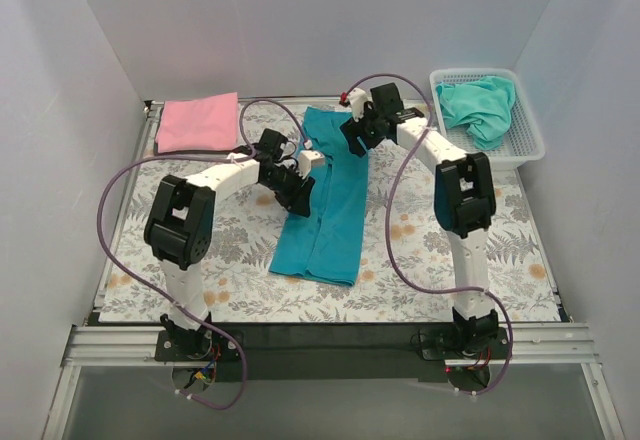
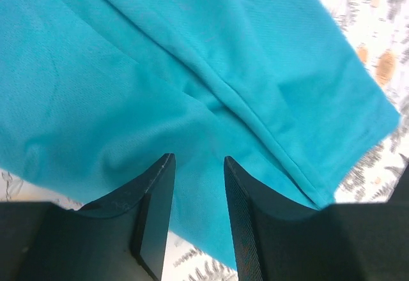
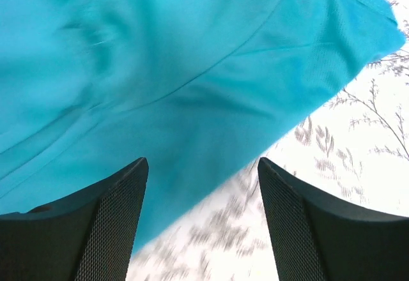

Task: Fold and stack the t-shirts
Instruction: Fold the tshirt

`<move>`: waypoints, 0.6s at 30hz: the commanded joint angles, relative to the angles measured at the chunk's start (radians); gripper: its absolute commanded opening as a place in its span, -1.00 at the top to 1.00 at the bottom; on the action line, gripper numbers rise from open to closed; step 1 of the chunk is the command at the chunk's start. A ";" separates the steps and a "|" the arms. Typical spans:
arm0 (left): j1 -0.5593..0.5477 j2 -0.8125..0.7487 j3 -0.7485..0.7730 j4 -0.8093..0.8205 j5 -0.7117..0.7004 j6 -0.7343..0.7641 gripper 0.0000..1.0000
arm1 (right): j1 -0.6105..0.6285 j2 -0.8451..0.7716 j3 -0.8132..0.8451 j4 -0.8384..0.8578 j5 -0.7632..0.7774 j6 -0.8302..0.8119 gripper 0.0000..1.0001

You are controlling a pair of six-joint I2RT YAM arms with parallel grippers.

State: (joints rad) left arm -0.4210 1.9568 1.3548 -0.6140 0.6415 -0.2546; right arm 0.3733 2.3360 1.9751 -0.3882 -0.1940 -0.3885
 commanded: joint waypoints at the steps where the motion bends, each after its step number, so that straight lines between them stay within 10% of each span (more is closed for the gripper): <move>1: 0.002 -0.153 -0.005 -0.067 0.073 0.040 0.29 | 0.003 -0.283 -0.126 -0.011 -0.125 -0.038 -0.27; 18: -0.159 -0.318 -0.447 -0.055 -0.111 0.120 0.36 | 0.084 -0.586 -0.722 -0.064 -0.337 0.020 0.18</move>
State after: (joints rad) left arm -0.5194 1.6779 0.9401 -0.6781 0.5789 -0.1535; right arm 0.4477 1.8202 1.2751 -0.4469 -0.4946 -0.3725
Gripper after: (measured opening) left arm 0.322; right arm 0.413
